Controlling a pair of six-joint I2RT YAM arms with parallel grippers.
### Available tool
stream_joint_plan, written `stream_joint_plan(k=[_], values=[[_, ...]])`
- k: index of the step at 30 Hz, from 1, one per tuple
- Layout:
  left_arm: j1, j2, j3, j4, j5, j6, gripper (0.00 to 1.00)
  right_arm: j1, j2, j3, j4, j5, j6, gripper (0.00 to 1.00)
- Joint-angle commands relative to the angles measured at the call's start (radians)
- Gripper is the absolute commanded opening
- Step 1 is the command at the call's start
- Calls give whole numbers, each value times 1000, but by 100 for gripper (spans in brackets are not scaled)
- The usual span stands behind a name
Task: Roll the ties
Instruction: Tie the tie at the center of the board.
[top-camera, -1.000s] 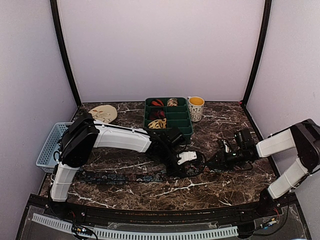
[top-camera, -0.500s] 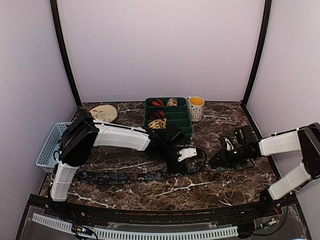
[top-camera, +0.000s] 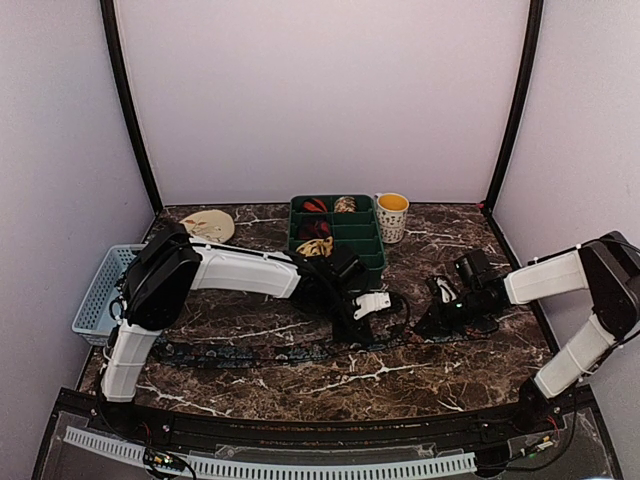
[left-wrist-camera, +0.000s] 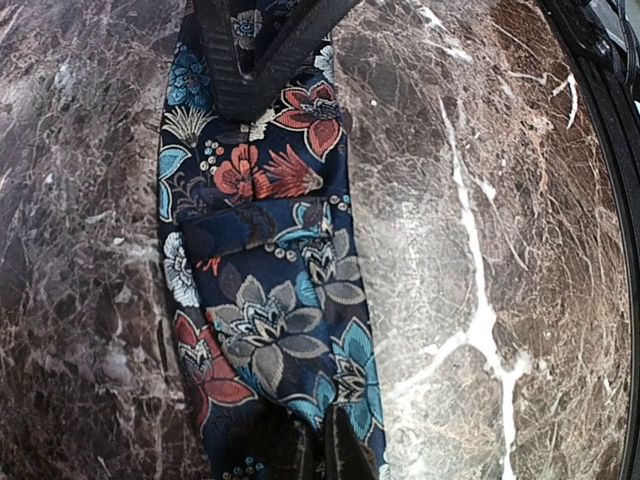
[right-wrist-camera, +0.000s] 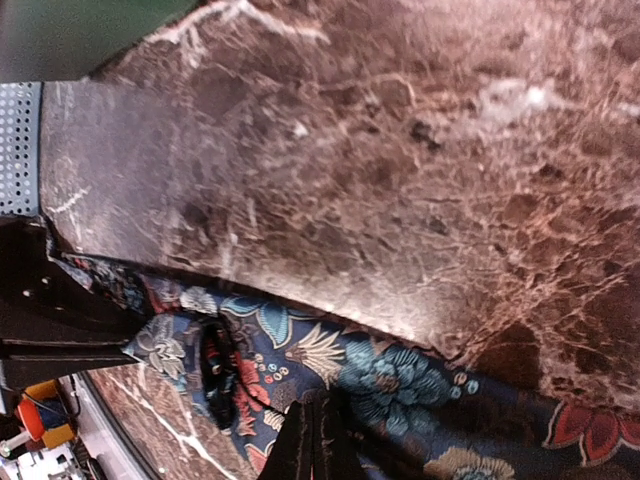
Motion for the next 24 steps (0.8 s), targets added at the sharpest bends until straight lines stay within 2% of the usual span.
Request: stream_joint_plan(k=[1,18,24], values=[[1,17,45,1,27,18,2,12,37,10,2,21,-24,1],[-2,113,170,32,62,9,5,14,33,6,-16,44,-38,1],[-2,115,120,-10,20,37,6,11,-31,56,-98,81,-61,8]])
